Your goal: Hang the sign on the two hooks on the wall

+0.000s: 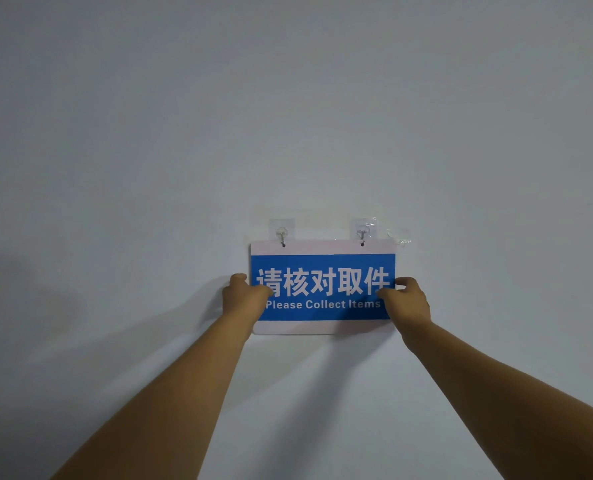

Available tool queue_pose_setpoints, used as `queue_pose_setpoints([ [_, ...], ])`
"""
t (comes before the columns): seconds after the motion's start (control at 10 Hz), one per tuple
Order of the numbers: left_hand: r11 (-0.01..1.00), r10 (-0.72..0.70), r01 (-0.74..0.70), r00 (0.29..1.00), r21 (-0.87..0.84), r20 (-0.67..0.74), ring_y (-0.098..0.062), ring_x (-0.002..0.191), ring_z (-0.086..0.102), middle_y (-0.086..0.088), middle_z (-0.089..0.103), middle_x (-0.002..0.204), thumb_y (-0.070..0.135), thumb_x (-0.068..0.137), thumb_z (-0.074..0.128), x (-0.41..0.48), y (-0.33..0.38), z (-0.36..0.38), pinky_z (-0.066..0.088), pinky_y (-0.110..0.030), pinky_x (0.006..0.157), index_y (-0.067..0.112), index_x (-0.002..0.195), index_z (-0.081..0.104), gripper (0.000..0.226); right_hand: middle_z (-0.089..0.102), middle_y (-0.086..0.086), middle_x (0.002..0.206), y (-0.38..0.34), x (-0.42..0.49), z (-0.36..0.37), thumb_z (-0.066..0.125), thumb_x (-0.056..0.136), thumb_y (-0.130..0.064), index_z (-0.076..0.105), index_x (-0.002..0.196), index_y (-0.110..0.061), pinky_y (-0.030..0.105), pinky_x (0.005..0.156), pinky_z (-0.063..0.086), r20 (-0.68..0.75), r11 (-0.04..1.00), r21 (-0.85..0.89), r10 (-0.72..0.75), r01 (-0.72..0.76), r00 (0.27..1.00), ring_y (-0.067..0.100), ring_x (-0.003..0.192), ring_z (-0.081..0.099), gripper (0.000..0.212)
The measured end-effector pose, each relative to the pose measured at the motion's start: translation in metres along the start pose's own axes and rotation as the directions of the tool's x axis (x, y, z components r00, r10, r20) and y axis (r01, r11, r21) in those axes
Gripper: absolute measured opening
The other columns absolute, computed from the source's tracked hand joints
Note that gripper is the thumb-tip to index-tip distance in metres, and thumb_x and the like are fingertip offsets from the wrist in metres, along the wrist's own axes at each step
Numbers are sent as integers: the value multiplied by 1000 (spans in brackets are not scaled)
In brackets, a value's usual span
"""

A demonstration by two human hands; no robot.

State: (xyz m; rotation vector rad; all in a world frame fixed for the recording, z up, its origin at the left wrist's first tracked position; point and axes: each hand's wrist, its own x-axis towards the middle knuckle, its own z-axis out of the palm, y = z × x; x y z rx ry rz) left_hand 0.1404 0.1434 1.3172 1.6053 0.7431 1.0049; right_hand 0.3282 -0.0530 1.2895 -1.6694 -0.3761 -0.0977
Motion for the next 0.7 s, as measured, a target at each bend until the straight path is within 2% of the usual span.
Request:
queue_pose_setpoints([
  [0.1, 999, -37, 37, 997, -5, 65, -29, 98, 65, -12, 59, 126, 9, 80, 71, 4, 0, 1, 57, -42, 78, 12, 137, 35, 67, 57, 14, 132, 2, 2, 3, 67, 87, -26, 46, 135, -18, 47, 86, 58, 7, 1000, 15, -2, 1, 1000, 31, 111, 62, 54],
  [0.2, 999, -23, 20, 996, 25, 85, -29, 100, 66, -11, 62, 122, 9, 80, 74, 5, -3, 1, 57, -45, 85, 17, 116, 39, 50, 56, 13, 133, 2, 1, 4, 69, 86, -26, 46, 135, -18, 46, 85, 58, 2, 1000, 17, -7, 7, 1000, 31, 112, 62, 54],
  [0.4, 997, -15, 7, 995, 78, 100, -23, 95, 58, -12, 57, 129, 9, 83, 72, 7, -5, -4, 50, -35, 74, 8, 138, 36, 66, 57, 13, 132, 6, 2, 1, 70, 84, -24, 44, 133, -21, 48, 88, 58, 39, 1000, -13, -21, 22, 999, 31, 112, 62, 55],
  [0.5, 998, -26, 19, 993, 65, 112, -21, 96, 53, -12, 53, 134, 9, 85, 70, 11, -7, -5, 45, -32, 69, 8, 144, 30, 71, 58, 12, 131, 9, 6, -1, 70, 85, -20, 43, 133, -20, 43, 84, 57, 64, 1000, -8, -19, 20, 998, 30, 111, 62, 55],
  [0.6, 999, -50, 48, 990, 20, 130, -21, 97, 51, -12, 51, 137, 10, 86, 69, 8, -1, -8, 44, -35, 75, 9, 147, 27, 73, 57, 13, 131, 11, 3, -5, 68, 86, -17, 42, 136, -18, 41, 83, 53, 103, 1000, 9, 9, -10, 995, 28, 109, 59, 56],
  [0.7, 997, -69, 66, 994, 30, 85, -25, 104, 53, -15, 47, 141, 10, 85, 70, 0, -12, -7, 45, -37, 80, 10, 149, 22, 80, 54, 15, 135, 14, -2, -7, 67, 87, -17, 40, 140, -16, 42, 85, 51, 70, 998, 32, 42, -45, 997, 27, 108, 56, 59],
])
